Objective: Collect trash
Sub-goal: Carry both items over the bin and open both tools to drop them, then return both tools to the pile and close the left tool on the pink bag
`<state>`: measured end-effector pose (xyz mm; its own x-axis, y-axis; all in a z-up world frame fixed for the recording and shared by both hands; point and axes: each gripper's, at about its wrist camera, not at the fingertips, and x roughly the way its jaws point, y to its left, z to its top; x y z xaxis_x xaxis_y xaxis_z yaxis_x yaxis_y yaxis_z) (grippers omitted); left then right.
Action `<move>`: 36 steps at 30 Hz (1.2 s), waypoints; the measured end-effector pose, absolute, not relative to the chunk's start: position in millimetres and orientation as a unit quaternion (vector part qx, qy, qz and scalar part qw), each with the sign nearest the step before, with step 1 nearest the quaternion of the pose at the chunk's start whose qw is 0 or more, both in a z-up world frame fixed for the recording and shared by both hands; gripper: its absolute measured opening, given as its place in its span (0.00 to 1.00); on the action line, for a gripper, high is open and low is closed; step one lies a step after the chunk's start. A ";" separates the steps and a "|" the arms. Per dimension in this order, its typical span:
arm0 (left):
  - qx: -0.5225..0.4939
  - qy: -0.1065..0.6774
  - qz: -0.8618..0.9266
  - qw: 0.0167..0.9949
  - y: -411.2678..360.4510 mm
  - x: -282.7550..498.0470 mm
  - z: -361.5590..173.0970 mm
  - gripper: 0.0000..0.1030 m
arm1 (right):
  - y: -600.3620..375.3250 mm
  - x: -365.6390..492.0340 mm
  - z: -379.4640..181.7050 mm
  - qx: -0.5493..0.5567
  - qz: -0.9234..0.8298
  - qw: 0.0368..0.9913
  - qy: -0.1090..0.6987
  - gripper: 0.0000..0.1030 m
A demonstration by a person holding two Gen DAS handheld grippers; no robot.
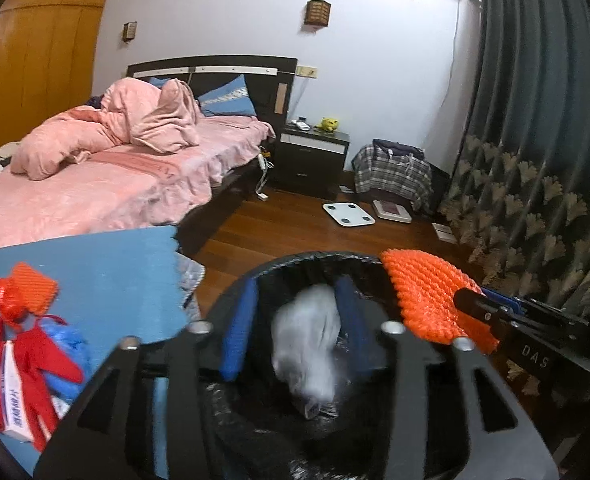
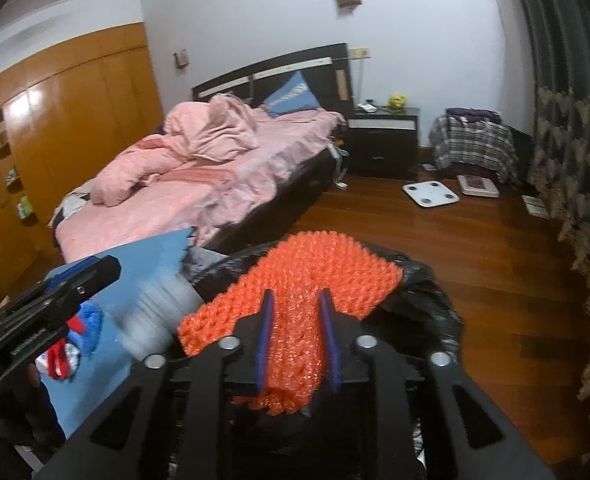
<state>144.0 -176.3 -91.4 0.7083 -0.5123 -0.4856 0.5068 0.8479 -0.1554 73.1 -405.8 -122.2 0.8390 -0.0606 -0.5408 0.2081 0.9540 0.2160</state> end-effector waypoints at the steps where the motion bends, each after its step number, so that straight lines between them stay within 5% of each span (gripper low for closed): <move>1: -0.008 0.265 -0.278 0.923 -176.9 144.9 -92.5 0.51 | -408.1 73.1 -123.3 0.136 -0.076 0.949 0.275 0.29; 5: -0.007 0.258 -0.260 0.931 -162.6 147.3 -90.7 0.62 | -411.1 71.3 -125.3 0.137 -0.084 0.948 0.274 0.48; 7: -0.007 0.251 -0.242 0.937 -147.4 146.6 -87.2 0.67 | -407.0 69.8 -124.8 0.135 -0.088 0.950 0.269 0.73; 12: 0.000 0.241 -0.201 0.950 -109.5 141.5 -77.6 0.77 | -385.6 68.7 -119.9 0.126 -0.080 0.955 0.255 0.94; 32: 0.005 0.262 0.000 0.965 78.1 118.0 -101.7 0.77 | -219.4 115.4 -129.2 0.088 0.050 0.957 0.273 0.94; 36: -0.007 0.282 0.034 0.959 110.0 121.7 -117.8 0.69 | -180.1 124.2 -142.6 0.067 0.073 0.953 0.288 0.94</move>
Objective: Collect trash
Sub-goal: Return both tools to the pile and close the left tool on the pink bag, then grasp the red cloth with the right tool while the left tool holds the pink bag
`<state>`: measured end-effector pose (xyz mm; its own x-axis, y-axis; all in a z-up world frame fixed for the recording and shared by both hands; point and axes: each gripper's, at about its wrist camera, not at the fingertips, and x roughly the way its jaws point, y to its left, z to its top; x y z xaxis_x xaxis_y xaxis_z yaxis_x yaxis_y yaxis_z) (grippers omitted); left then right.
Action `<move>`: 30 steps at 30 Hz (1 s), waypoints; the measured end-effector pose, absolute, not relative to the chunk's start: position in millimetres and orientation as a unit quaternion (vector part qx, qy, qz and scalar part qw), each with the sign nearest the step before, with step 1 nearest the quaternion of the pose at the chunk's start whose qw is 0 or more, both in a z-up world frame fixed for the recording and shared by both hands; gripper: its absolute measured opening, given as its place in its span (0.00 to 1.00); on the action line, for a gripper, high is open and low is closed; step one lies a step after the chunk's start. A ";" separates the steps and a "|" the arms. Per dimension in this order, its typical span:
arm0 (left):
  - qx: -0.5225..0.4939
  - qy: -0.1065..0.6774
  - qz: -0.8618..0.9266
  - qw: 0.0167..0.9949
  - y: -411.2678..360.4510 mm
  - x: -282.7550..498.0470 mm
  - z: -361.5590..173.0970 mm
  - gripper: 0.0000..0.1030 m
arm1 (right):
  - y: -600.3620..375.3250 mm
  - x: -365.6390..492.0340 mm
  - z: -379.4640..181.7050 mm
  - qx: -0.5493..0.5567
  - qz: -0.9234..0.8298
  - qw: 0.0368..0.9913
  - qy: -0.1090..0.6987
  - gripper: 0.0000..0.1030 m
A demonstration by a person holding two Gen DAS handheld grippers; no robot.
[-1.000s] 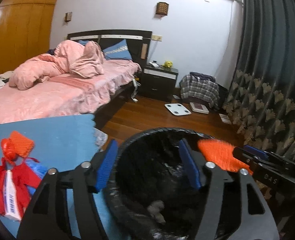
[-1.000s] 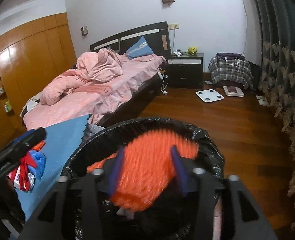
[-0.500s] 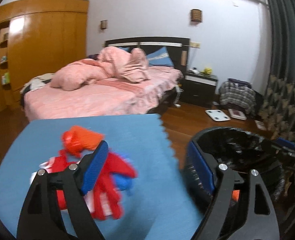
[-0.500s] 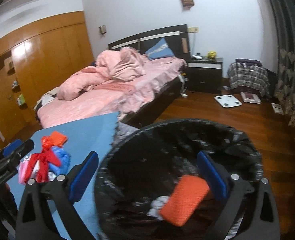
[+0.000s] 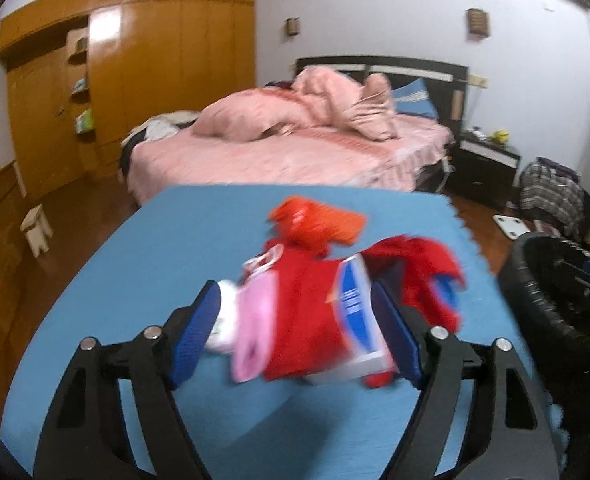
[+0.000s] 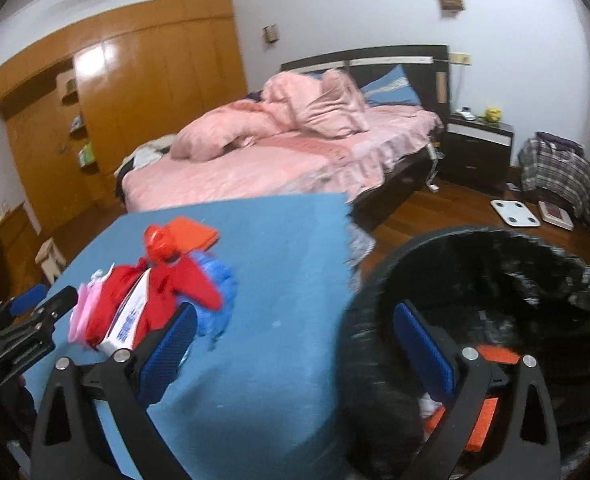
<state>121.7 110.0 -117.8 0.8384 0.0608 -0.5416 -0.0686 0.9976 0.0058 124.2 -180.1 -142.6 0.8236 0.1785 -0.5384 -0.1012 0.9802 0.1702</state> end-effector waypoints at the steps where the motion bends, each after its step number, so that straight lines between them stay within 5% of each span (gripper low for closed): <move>1: -0.009 0.289 0.041 0.956 118.2 124.8 -122.2 0.68 | -174.5 125.8 -144.8 0.065 0.077 0.951 0.291 0.94; 13: -0.002 0.315 0.036 0.948 125.5 137.2 -142.5 0.40 | -130.3 137.5 -155.3 0.035 0.112 0.945 0.304 0.89; 21: -0.013 0.330 0.030 0.943 128.4 141.0 -153.0 0.11 | -123.6 139.4 -154.9 0.036 0.126 0.942 0.309 0.83; 30: -0.024 0.304 0.032 0.952 129.4 133.2 -140.1 0.05 | -116.2 150.5 -151.4 0.048 0.133 0.941 0.309 0.78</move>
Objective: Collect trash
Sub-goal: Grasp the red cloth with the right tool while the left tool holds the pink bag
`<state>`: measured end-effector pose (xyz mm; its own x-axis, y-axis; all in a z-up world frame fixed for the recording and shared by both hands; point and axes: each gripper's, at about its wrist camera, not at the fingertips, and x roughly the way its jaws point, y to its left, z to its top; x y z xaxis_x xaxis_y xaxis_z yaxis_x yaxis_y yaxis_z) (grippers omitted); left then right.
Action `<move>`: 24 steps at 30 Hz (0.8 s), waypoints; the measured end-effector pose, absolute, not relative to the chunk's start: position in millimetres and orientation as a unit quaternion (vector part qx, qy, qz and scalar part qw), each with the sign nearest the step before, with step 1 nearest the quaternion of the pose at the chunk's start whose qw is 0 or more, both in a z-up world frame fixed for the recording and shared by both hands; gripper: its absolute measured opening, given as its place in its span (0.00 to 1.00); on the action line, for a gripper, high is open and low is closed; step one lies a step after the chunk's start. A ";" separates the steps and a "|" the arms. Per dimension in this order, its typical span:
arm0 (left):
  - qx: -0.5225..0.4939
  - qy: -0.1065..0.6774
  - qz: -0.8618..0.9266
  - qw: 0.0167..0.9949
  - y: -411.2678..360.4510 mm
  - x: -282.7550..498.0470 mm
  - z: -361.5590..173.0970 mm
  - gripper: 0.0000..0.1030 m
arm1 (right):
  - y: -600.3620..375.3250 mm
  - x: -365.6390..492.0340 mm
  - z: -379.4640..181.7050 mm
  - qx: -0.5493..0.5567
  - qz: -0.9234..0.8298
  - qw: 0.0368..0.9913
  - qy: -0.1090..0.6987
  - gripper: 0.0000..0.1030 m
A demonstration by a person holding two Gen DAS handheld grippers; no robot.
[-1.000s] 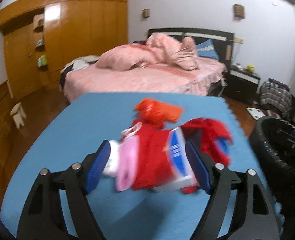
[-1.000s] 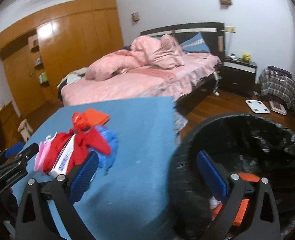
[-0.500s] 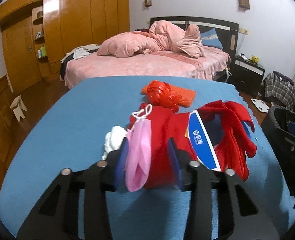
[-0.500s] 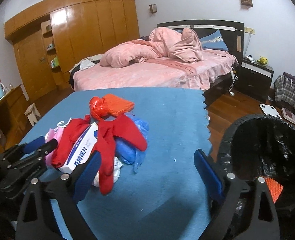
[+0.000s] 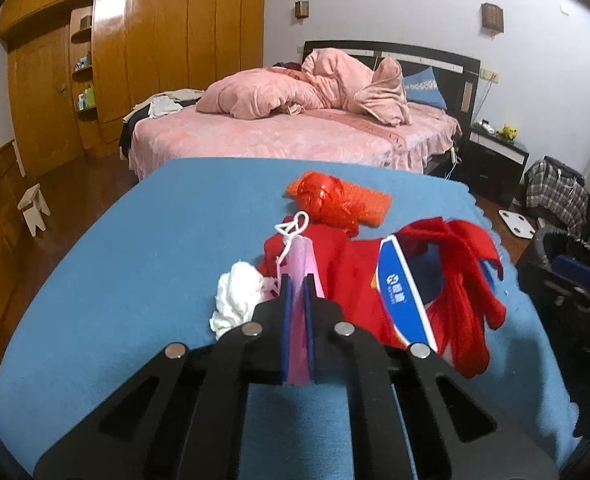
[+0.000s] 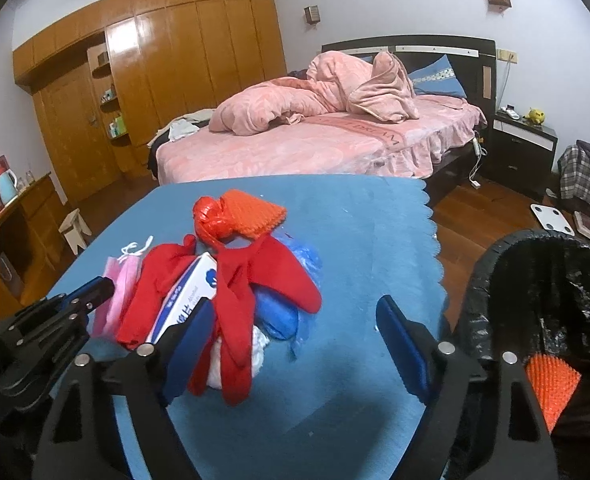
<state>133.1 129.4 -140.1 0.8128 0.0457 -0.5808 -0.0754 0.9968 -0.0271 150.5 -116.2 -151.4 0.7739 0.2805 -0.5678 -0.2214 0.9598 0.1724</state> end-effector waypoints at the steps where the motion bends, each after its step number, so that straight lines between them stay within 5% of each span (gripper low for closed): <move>1: -0.026 0.302 0.032 0.952 129.6 133.1 -138.6 0.05 | -114.5 152.3 -150.8 0.048 0.134 0.941 0.308 0.77; 12: -0.033 0.301 0.031 0.953 130.9 136.5 -135.2 0.05 | -84.5 182.1 -154.2 0.039 0.155 0.934 0.320 0.59; 24: -0.037 0.300 0.029 0.953 130.6 138.0 -133.7 0.05 | -70.5 188.1 -163.4 0.018 0.182 0.923 0.338 0.09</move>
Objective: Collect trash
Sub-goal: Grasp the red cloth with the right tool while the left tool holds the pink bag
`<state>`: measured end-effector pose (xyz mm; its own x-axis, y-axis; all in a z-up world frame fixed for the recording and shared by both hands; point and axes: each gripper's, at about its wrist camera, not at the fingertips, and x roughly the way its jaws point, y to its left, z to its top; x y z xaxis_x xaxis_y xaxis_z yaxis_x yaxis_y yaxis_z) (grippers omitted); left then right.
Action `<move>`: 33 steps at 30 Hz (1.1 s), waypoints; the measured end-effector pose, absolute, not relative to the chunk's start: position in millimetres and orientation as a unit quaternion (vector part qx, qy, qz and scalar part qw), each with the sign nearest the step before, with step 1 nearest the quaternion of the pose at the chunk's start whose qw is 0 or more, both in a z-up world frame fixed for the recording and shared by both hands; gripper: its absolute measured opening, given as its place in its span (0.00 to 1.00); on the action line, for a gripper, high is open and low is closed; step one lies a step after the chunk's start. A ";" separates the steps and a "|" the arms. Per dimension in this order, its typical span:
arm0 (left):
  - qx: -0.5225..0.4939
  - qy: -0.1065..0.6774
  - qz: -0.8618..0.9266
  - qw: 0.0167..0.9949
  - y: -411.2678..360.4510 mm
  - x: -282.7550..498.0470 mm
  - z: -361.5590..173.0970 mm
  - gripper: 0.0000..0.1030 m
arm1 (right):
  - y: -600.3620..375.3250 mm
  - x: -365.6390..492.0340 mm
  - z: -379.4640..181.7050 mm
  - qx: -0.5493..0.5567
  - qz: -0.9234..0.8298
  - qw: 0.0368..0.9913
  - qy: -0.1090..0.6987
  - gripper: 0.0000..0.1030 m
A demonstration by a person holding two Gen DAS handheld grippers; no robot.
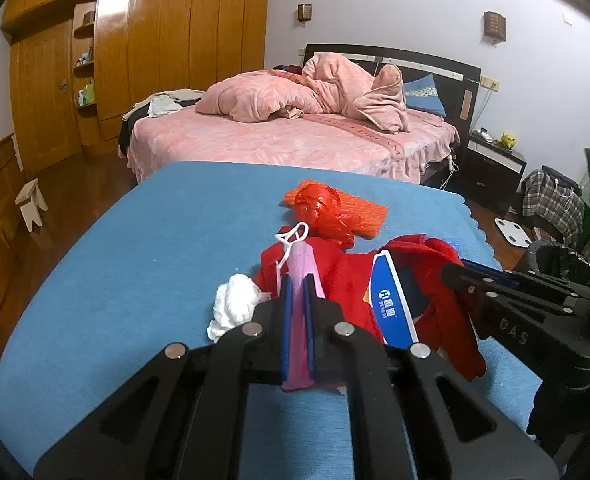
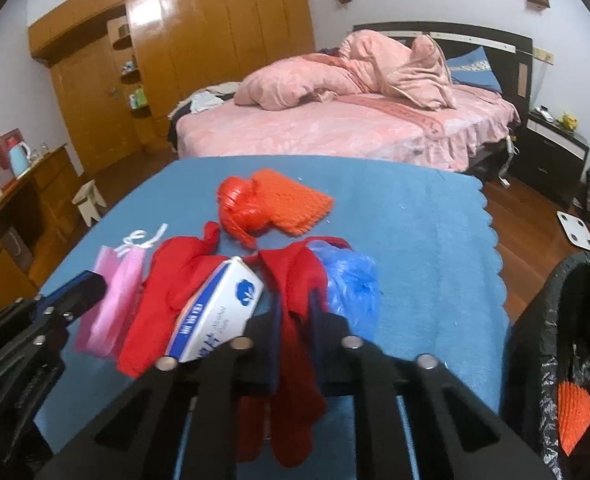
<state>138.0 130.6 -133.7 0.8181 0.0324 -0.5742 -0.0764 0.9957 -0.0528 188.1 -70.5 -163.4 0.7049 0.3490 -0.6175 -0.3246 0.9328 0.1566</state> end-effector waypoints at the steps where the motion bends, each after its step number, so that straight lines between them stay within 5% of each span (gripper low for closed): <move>1: -0.037 0.299 0.028 0.953 130.3 138.1 -132.7 0.05 | -71.8 185.9 -160.7 0.021 0.187 0.923 0.334 0.09; 26: -0.034 0.276 0.000 0.961 104.4 124.3 -107.9 0.05 | -104.0 152.6 -112.4 0.070 0.214 0.929 0.294 0.12; 33: -0.032 0.293 0.014 0.956 113.3 129.1 -119.5 0.05 | -90.1 162.3 -138.6 0.053 0.198 0.925 0.320 0.45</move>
<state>129.1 113.3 -119.5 0.8284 0.0085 -0.5601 -0.0463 0.9975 -0.0534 162.3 -90.1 -138.6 0.7163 0.4003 -0.5715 -0.3329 0.9159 0.2243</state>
